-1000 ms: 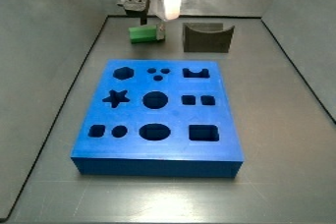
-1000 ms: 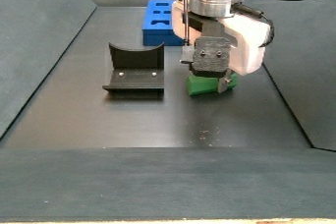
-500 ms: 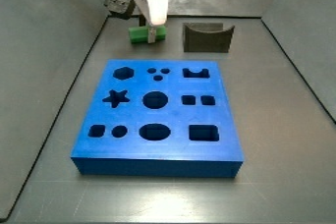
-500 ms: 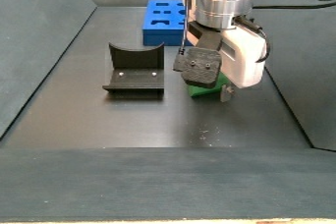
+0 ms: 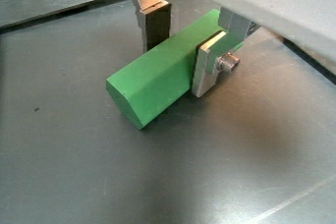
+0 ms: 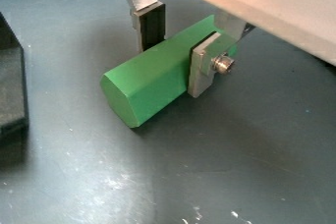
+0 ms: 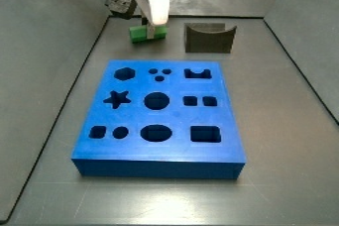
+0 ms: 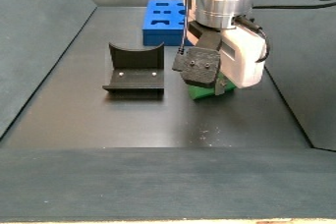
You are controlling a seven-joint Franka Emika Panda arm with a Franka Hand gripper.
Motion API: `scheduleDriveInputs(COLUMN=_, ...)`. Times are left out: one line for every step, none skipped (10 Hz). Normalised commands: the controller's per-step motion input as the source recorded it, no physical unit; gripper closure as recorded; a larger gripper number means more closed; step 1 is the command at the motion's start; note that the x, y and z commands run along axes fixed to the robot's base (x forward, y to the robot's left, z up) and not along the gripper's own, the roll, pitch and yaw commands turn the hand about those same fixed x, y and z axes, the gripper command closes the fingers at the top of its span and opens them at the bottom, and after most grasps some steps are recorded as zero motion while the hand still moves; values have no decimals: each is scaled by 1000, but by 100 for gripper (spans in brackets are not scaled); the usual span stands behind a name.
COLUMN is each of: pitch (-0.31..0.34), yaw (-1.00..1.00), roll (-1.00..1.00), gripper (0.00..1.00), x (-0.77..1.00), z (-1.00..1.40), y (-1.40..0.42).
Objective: Pick up the hexagon object. Move up. Place the hexagon object on the fixture. Regrasp the hexagon object. Move to above the board. Insert the hexagon object.
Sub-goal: Pick up the hexagon object, then move up.
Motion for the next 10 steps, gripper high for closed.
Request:
scheduleDriveInputs(pitch=0, yaw=0, roll=0, gripper=100, x=0, z=0, y=0)
scheduleDriveInputs(pitch=0, yaw=0, roll=0, gripper=100, x=0, z=0, y=0)
scheduleDriveInputs(pitch=0, yaw=0, roll=0, gripper=100, x=0, z=0, y=0)
scheduleDriveInputs(pitch=0, yaw=0, roll=0, gripper=100, x=0, z=0, y=0)
scheduleDriveInputs(pitch=0, yaw=0, roll=0, gripper=100, x=0, z=0, y=0)
scheduleDriveInputs(pitch=0, yaw=0, roll=0, gripper=100, x=0, z=0, y=0)
scheduleDriveInputs(pitch=0, yaw=0, roll=0, gripper=100, x=0, z=0, y=0)
scheduleDriveInputs(pitch=0, yaw=0, roll=0, gripper=100, x=0, z=0, y=0)
scheduleDriveInputs(pitch=0, yaw=0, roll=0, gripper=100, x=0, z=836, y=0)
scheduleDriveInputs(pitch=5, yaw=-8, roll=-4, gripper=100, x=-22, z=846, y=-21)
